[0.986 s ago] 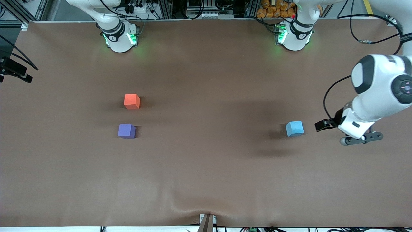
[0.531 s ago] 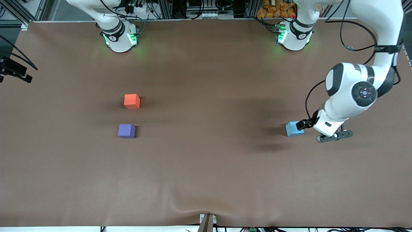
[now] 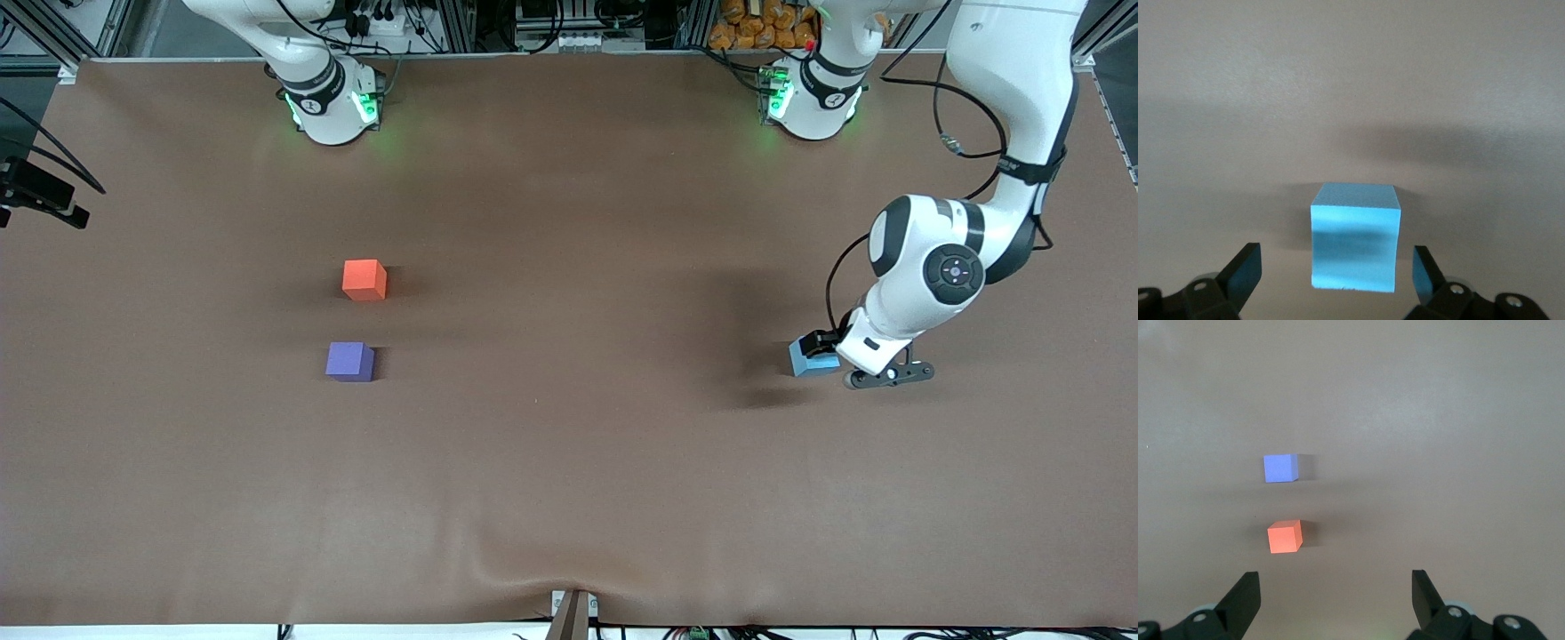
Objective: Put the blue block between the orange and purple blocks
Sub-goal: 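Close the left gripper on the light blue block and lift it, then carry the light blue block with the left gripper toward the table middle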
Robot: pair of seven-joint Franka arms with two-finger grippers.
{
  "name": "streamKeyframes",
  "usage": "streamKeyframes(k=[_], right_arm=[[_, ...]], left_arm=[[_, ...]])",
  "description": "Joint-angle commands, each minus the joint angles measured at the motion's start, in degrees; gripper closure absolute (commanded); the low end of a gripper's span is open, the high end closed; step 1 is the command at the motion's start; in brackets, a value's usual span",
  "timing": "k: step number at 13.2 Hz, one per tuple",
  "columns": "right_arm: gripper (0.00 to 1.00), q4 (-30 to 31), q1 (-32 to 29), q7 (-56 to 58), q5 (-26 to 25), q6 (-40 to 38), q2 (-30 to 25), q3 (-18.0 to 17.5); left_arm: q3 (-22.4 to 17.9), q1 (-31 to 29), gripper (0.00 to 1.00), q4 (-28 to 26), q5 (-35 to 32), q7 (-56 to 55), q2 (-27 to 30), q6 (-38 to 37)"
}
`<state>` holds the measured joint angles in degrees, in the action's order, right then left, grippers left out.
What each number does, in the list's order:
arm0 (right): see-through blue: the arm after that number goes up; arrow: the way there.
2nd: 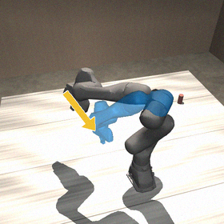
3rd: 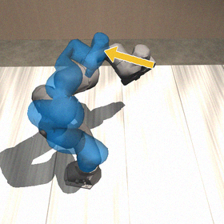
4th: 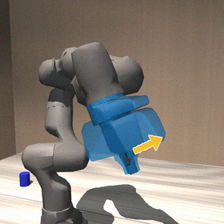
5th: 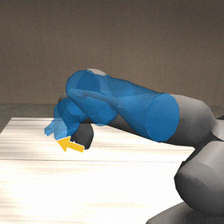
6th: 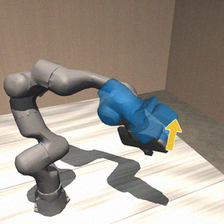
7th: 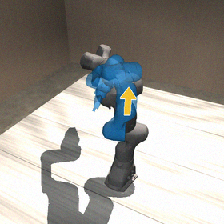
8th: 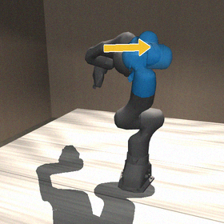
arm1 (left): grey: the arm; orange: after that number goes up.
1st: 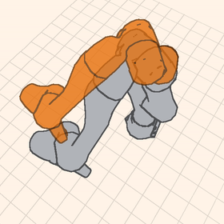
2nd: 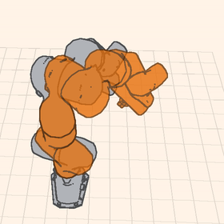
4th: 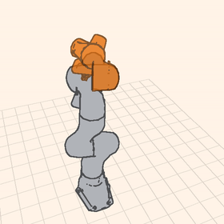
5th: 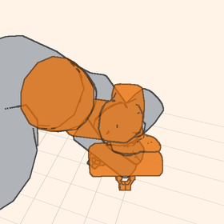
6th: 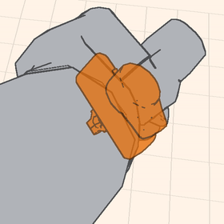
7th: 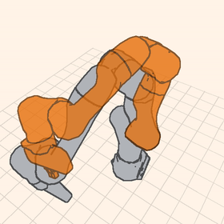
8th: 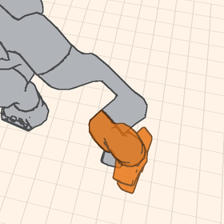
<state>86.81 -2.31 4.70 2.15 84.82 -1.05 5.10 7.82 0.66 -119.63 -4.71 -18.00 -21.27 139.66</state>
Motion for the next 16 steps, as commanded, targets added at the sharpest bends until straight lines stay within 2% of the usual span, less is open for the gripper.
streamKeyframes(k=[1, 5, 6, 9, 10, 12, 14, 16], right_arm=[[0.0, -0.6, -0.8, -0.5, 1.0, -0.3, 0.1, -0.4], [0.0, -0.5, -0.8, -0.5, 1.0, -0.3, 0.1, -0.4], [0.0, -0.5, -0.8, -0.5, 1.0, -0.3, 0.1, -0.4], [0.0, -0.5, -0.9, -0.5, 1.1, -0.3, 0.2, -0.4], [0.0, -0.5, -0.9, -0.5, 1.0, -0.3, 0.2, -0.4], [0.0, -0.5, -0.9, -0.5, 1.0, -0.3, 0.2, -0.4], [0.0, -0.5, -0.9, -0.2, 1.0, -0.3, 0.3, -0.4], [0.0, -0.5, -0.9, -0.2, 1.0, -0.3, 0.4, -0.4]], left_arm=[[0.1, -0.3, 0.0, -0.4, -1.0, 0.2, -2.1, 4.3], [0.2, -0.3, 0.0, -0.5, -1.0, 0.1, -4.1, 6.5], [0.2, 0.0, 0.14, -0.5, -1.0, 0.0, -4.3, 6.5], [0.2, 0.8, 0.81, -1.6, -1.1, -0.3, -3.9, 6.2], [0.2, 1.0, 1.0, -2.3, -1.0, -0.3, -3.6, 6.1], [2.1, 1.2, 1.0, -2.5, -1.0, -1.0, -3.3, 5.4], [5.5, 1.4, 1.0, -1.5, -1.0, -1.2, -1.3, 1.3], [11.4, 1.4, 1.0, 2.0, -1.0, -2.7, -0.4, -4.3]])
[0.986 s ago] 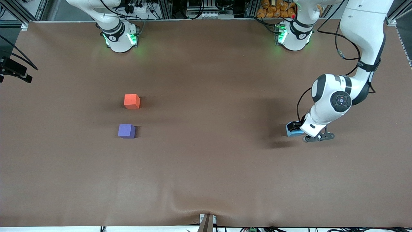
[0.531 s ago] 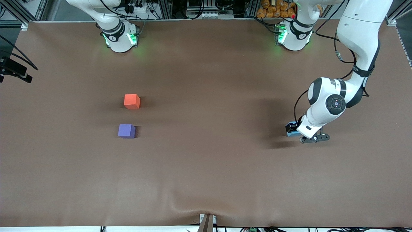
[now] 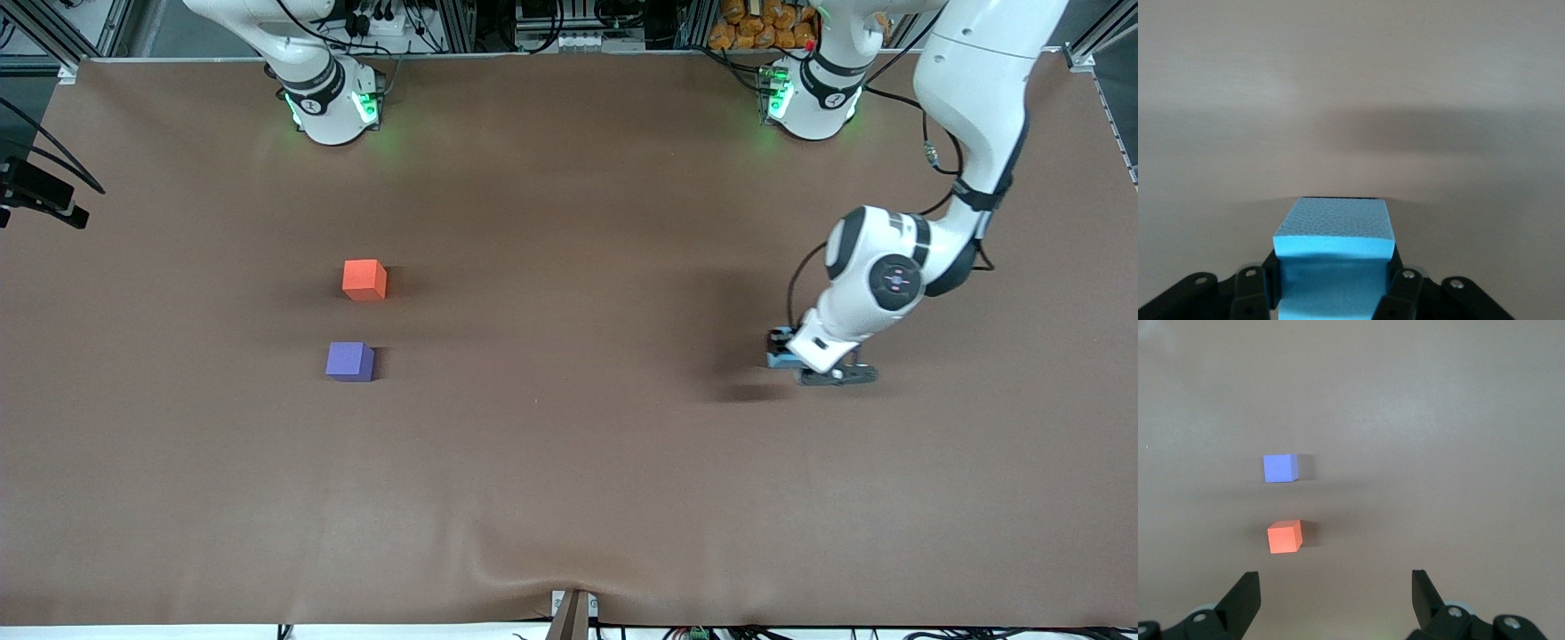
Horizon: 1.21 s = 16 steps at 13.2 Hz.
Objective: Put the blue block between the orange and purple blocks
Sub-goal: 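Carry the light blue block with the left gripper toward the table middle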
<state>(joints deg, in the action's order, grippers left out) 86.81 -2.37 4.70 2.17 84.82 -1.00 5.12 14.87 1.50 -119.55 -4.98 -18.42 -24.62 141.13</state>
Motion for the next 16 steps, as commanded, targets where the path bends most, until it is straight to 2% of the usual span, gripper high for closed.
streamKeyframes(k=[1, 2, 5, 9, 11, 13, 15, 16], right_arm=[[0.0, -0.5, -0.8, -0.2, 1.0, -0.3, 0.4, -0.4], [0.0, -0.5, -0.8, -0.2, 1.0, -0.3, 0.5, -0.4], [0.0, -0.5, -0.9, -0.2, 1.0, -0.4, 0.5, -0.4], [0.0, -0.5, -0.9, -0.3, 1.0, -0.5, 0.6, -0.4], [0.0, -0.3, -0.8, -0.4, 0.9, -0.8, 0.7, -0.4], [0.0, -0.1, -0.7, -0.5, 0.9, -0.9, 0.7, -0.4], [0.0, -0.1, -0.8, -0.2, 0.9, -1.0, 1.2, -0.4], [0.0, -0.2, -0.5, -0.2, 0.9, -1.0, 2.2, -0.4]], left_arm=[[7.2, 1.1, 1.0, 4.8, -0.7, -2.9, 2.7, -8.9], [9.0, 2.9, 1.0, 7.8, -0.7, -2.9, 2.3, -11.7], [9.1, 13.8, 1.0, 18.5, -0.7, -3.8, -2.8, -16.3], [8.3, 25.2, 1.0, 30.9, -0.7, -11.5, -11.4, -16.6], [5.2, 31.6, 1.0, 37.3, -0.6, -12.4, -15.3, -16.6], [-0.3, 39.7, 1.0, 43.3, -0.3, -13.0, -19.3, -16.6], [-6.2, 46.8, 1.0, 45.7, 0.1, -13.1, -22.0, -16.6], [-7.4, 48.8, 1.0, 46.2, 0.1, -13.4, -22.8, -16.4]])
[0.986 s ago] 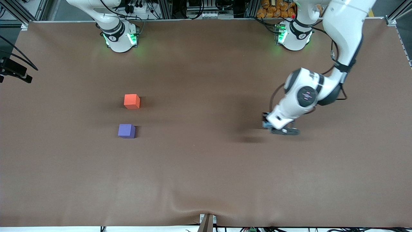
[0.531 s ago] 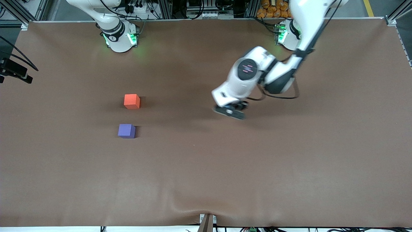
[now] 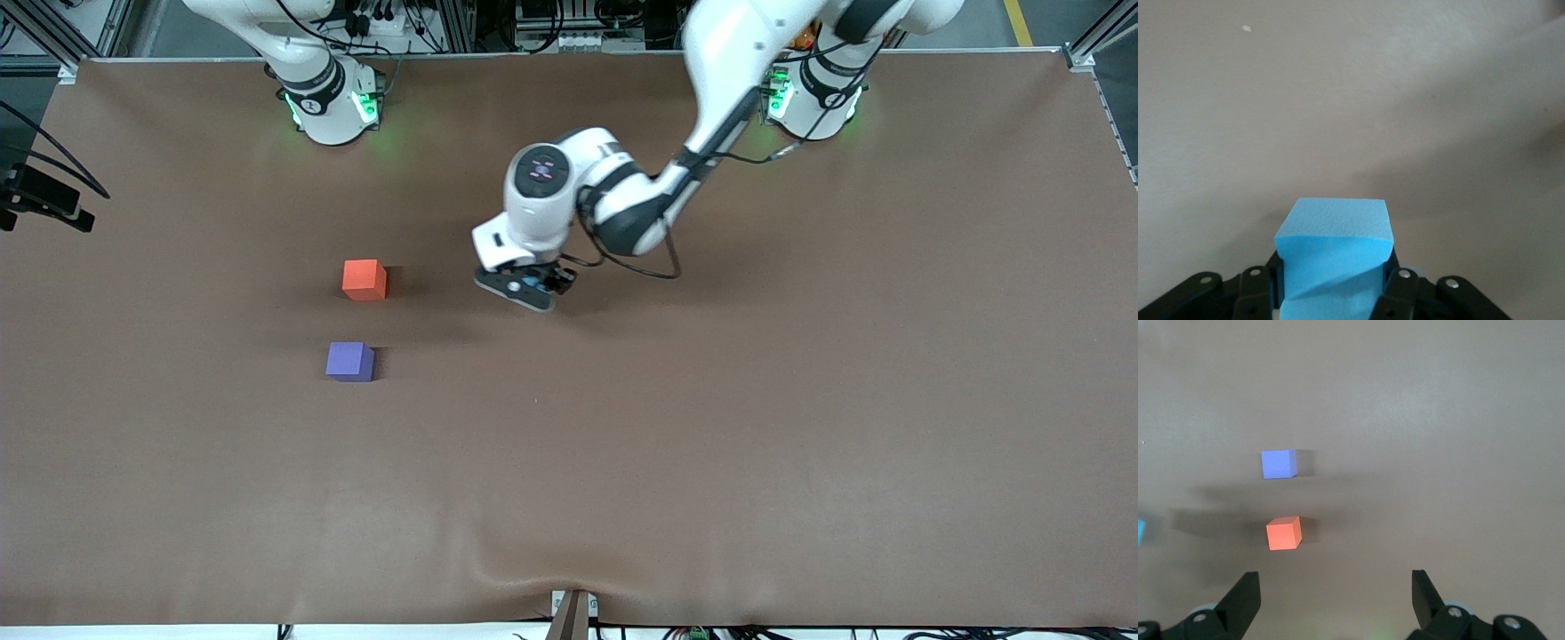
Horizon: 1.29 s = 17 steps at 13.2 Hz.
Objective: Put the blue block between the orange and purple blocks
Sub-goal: 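Carry the light blue block with the left gripper toward the table middle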
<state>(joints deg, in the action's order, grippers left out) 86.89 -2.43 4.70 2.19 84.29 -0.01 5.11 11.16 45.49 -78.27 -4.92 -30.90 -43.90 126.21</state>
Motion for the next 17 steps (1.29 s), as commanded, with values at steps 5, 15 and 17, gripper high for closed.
streamKeyframes(k=[5, 15, 17], right_arm=[[0.0, -0.2, -0.3, 0.0, 0.2, -5.1, 5.0, -0.4], [0.0, 3.3, 6.6, -11.0, 3.5, -6.0, 4.8, -0.7], [0.0, 6.3, 7.8, -11.3, 3.5, -5.5, 3.1, -0.7]], left_arm=[[-3.9, 7.4, 1.0, 7.3, 0.0, -2.7, -8.0, -0.4], [-5.3, 6.5, 0.0, 7.1, -0.6, -12.7, 2.7, -14.2], [-5.4, 3.2, 0.0, 6.2, -1.0, -12.5, 7.8, -22.4]])
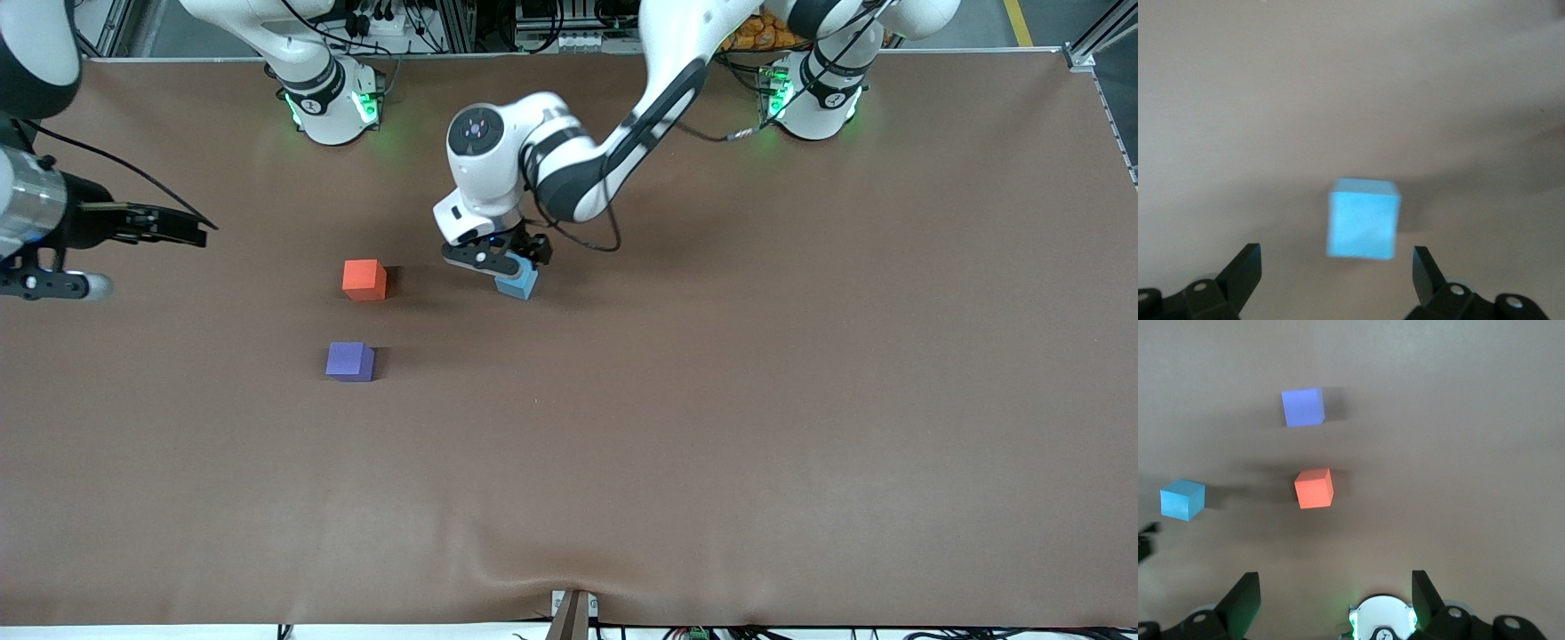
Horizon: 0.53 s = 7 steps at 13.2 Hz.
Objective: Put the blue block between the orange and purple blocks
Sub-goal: 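Carry the light blue block with the left gripper toward the table middle, then set the block down, open the left gripper while the right gripper reaches in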
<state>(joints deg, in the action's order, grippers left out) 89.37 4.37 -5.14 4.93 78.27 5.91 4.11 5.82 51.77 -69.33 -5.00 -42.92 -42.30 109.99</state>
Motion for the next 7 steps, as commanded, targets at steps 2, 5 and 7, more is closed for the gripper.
streamKeyframes(k=[2, 5, 7], right_arm=[[0.0, 5.5, 1.6, -3.1, 0.8, 0.7, -3.5, 0.3], [0.0, 11.6, 6.3, -11.9, 1.1, 6.1, -4.9, 0.2], [0.0, 15.2, 11.4, -19.8, 1.1, 12.0, -5.2, 0.2]], left_arm=[[-0.1, -7.5, 0.0, -2.9, -0.8, -0.3, 11.8, -12.2], [0.0, -16.5, 0.0, -3.0, -0.8, 3.1, 18.0, -19.6], [0.1, -22.9, 0.0, -3.0, -0.8, 12.3, 21.0, -24.7]])
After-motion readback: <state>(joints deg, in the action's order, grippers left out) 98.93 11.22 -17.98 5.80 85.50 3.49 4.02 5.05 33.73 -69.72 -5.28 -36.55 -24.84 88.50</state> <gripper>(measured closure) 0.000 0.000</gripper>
